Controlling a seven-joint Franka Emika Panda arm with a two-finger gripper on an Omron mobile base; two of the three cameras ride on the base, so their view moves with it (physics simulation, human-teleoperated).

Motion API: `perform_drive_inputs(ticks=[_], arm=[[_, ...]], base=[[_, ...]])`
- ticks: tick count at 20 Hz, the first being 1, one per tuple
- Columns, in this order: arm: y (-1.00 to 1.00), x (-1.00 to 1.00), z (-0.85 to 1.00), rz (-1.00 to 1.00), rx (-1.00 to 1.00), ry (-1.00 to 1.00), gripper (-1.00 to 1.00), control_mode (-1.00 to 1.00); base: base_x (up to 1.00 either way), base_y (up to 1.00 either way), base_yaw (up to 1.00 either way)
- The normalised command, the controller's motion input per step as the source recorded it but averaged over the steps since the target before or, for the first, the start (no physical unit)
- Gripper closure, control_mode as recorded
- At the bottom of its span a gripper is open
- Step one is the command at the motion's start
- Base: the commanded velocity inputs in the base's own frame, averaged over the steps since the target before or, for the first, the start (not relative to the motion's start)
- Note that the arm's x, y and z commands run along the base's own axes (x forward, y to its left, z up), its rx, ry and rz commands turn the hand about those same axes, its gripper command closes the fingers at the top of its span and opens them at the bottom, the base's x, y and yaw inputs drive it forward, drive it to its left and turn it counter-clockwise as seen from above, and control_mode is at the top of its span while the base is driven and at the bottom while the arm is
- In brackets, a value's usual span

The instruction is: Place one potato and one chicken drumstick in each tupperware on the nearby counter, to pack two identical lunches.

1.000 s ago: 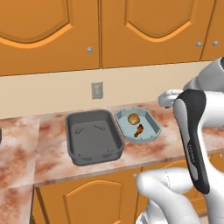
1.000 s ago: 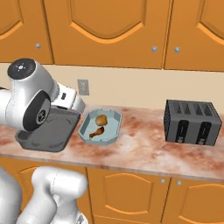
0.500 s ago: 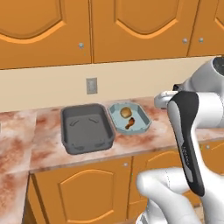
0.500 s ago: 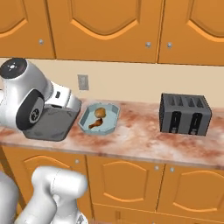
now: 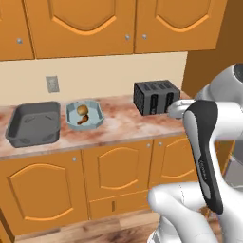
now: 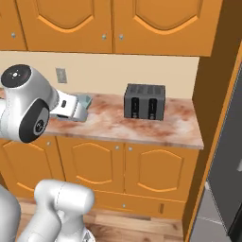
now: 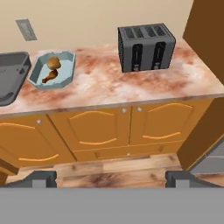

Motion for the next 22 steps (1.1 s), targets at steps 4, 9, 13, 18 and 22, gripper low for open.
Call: perform_drive_inputs(ticks=[4,9,13,18,22], arm=[[0.0,0.0,0.0,0.0,0.0,0.0,-1.0,1.0],[0.0,0.0,0.0,0.0,0.0,0.0,-1.0,1.0],[0.0,0.0,0.0,0.0,0.0,0.0,-1.0,1.0],[0.0,0.0,0.0,0.0,0.0,0.0,-1.0,1.0],[0.0,0.0,0.0,0.0,0.0,0.0,-1.0,1.0]], base=[[-1.0,-0.71,0.15],[-0.85,-0.66,0.22],[-0.31,-1.0,0.11],[-0.15,-1.0,0.05],[-0.22,-1.0,0.05]])
